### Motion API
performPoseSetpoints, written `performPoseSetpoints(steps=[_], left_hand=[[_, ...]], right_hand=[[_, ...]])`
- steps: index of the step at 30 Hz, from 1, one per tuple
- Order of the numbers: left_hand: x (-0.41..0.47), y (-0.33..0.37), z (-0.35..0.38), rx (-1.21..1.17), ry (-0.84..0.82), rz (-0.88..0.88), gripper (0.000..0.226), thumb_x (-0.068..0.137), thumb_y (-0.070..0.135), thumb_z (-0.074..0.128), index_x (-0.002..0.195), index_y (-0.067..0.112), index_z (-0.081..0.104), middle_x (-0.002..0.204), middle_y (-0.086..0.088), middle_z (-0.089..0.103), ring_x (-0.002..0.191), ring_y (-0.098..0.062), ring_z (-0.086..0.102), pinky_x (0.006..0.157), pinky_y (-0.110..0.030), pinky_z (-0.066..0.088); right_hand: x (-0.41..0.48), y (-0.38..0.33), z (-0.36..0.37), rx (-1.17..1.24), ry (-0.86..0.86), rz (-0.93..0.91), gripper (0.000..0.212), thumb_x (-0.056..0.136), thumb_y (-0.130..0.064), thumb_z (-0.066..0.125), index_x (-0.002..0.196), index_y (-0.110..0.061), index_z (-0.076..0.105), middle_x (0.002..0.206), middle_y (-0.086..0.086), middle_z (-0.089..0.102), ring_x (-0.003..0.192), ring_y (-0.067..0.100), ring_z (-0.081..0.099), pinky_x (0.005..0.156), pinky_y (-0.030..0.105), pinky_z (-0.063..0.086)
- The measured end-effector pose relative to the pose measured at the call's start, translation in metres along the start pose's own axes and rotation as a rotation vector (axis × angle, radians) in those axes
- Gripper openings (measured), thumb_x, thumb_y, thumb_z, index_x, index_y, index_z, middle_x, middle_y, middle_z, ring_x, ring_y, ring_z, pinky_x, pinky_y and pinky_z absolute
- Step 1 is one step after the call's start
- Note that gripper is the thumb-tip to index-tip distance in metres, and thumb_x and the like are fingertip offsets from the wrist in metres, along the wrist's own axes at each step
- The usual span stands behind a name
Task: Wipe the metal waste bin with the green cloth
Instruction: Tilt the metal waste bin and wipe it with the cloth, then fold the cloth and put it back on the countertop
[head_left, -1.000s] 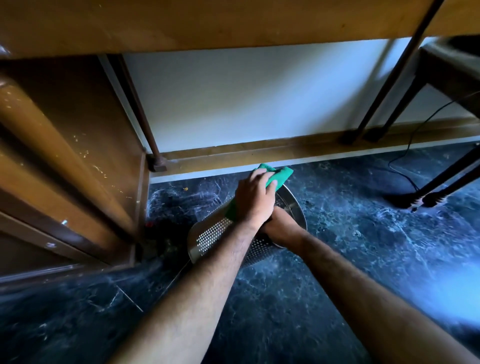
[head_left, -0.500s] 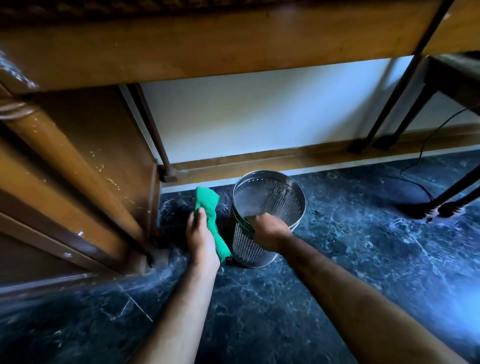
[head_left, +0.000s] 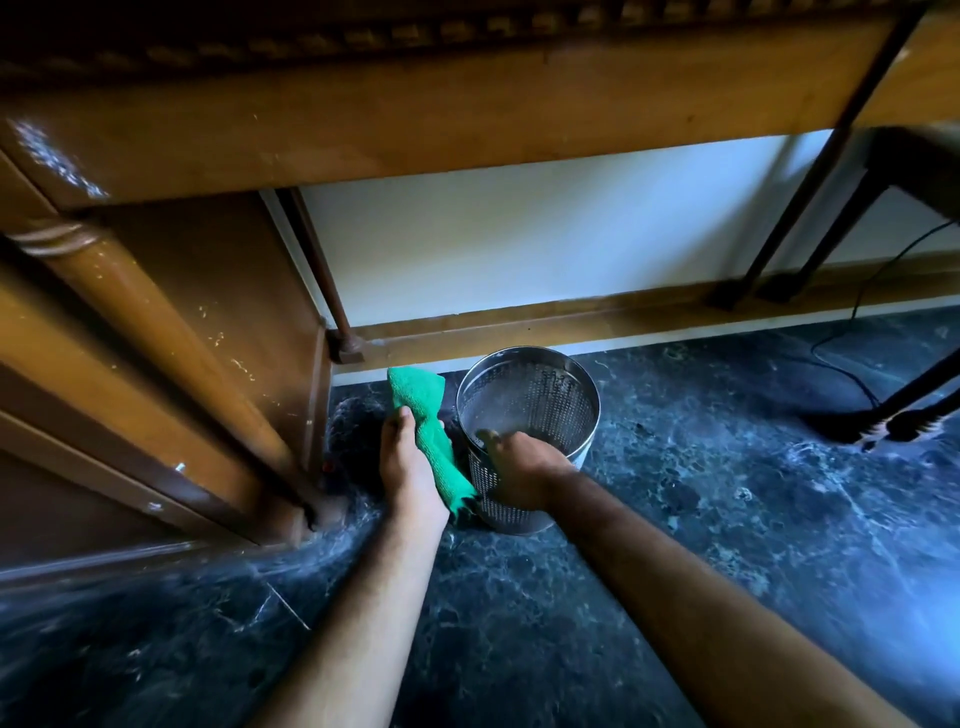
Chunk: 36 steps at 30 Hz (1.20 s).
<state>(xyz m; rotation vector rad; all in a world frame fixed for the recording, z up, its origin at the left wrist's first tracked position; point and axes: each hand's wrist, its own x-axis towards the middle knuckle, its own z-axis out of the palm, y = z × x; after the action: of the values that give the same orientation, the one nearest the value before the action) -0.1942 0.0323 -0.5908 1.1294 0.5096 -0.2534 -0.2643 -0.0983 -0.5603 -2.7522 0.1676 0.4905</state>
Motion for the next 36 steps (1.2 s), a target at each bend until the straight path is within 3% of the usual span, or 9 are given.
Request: performPoseSetpoints(steps=[3,6,11,16,19,21,28,32,36], left_hand=[[0.002,0.006,0.001,-0.053,0.028,-0.138,0.062,0.075,0.057,0.065,0.12,0.014,0.067,0.108,-0.019,0.071,0.084,-0.031,0.07,0.077,-0.044,0.06],[-0.021,0.02,0.011,-0.086,0.045,-0.266,0.053,0.085,0.059,0.056,0.105,0.01,0.065,0.09,-0.021,0.065,0.07,-0.029,0.066,0.06,-0.033,0.059],[-0.085,0.071,0.037,-0.109,0.052,-0.358,0.033,0.096,0.044,0.054,0.092,0.013,0.064,0.082,-0.01,0.065,0.051,-0.019,0.068,0.047,-0.025,0.055],[-0.16,0.121,0.047,-0.01,-0.08,-0.476,0.046,0.095,0.056,0.049,0.121,0.021,0.062,0.102,-0.008,0.067,0.085,-0.022,0.064,0.071,-0.035,0.055],[-0.207,0.16,0.05,0.109,-0.121,-0.43,0.053,0.093,0.067,0.039,0.121,0.025,0.058,0.117,0.0,0.062,0.107,-0.017,0.059,0.105,-0.048,0.043],[-0.227,0.183,0.045,0.136,-0.21,-0.38,0.063,0.092,0.069,0.035,0.115,0.021,0.069,0.121,-0.003,0.07,0.109,-0.019,0.066,0.101,-0.048,0.046],[-0.281,0.285,0.058,0.206,-0.376,-0.343,0.08,0.065,0.051,0.086,0.13,0.011,0.063,0.131,-0.019,0.066,0.122,-0.035,0.063,0.102,-0.054,0.049],[-0.307,0.349,0.084,0.244,-0.366,-0.243,0.027,0.086,0.012,0.068,0.114,0.01,0.07,0.117,-0.016,0.073,0.1,-0.028,0.073,0.084,-0.042,0.06],[-0.331,0.418,0.113,0.401,-0.295,-0.111,0.026,0.08,0.014,0.077,0.106,0.012,0.07,0.095,-0.003,0.08,0.092,-0.022,0.075,0.077,-0.034,0.056]], right_hand=[[-0.038,-0.008,-0.028,0.076,-0.033,-0.24,0.111,0.075,-0.047,0.075,0.158,-0.017,0.006,0.166,0.008,0.014,0.153,0.022,0.011,0.125,0.038,0.014],[-0.068,-0.024,-0.053,0.131,-0.014,-0.394,0.11,0.074,-0.032,0.077,0.158,-0.014,0.008,0.167,0.006,0.011,0.154,0.016,0.009,0.122,0.021,0.006],[-0.095,-0.059,-0.103,0.255,0.043,-0.264,0.087,0.074,-0.023,0.066,0.153,-0.014,0.031,0.157,0.012,0.04,0.138,0.028,0.047,0.113,0.033,0.041],[-0.134,-0.079,-0.177,0.395,0.023,-0.134,0.055,0.076,-0.012,0.054,0.13,-0.019,0.063,0.121,0.013,0.072,0.107,0.028,0.068,0.09,0.037,0.055],[-0.164,-0.084,-0.223,0.619,-0.021,-0.07,0.039,0.076,-0.012,0.053,0.109,-0.016,0.072,0.084,-0.006,0.073,0.07,-0.001,0.067,0.061,0.019,0.052],[-0.177,-0.085,-0.248,0.708,-0.014,-0.011,0.033,0.079,0.003,0.054,0.105,-0.008,0.072,0.073,-0.011,0.064,0.056,-0.008,0.061,0.05,0.008,0.043],[-0.226,-0.094,-0.362,1.122,0.062,0.224,0.038,0.077,0.01,0.055,0.084,-0.024,0.072,0.075,-0.006,0.075,0.071,0.009,0.07,0.063,0.023,0.056],[-0.249,-0.098,-0.42,1.157,0.119,0.247,0.03,0.063,-0.009,0.06,0.088,-0.02,0.072,0.09,0.011,0.077,0.093,0.032,0.073,0.083,0.046,0.06],[-0.266,-0.097,-0.48,1.136,0.141,0.194,0.029,0.07,-0.011,0.072,0.098,-0.018,0.072,0.1,0.016,0.077,0.1,0.035,0.072,0.091,0.053,0.057]])
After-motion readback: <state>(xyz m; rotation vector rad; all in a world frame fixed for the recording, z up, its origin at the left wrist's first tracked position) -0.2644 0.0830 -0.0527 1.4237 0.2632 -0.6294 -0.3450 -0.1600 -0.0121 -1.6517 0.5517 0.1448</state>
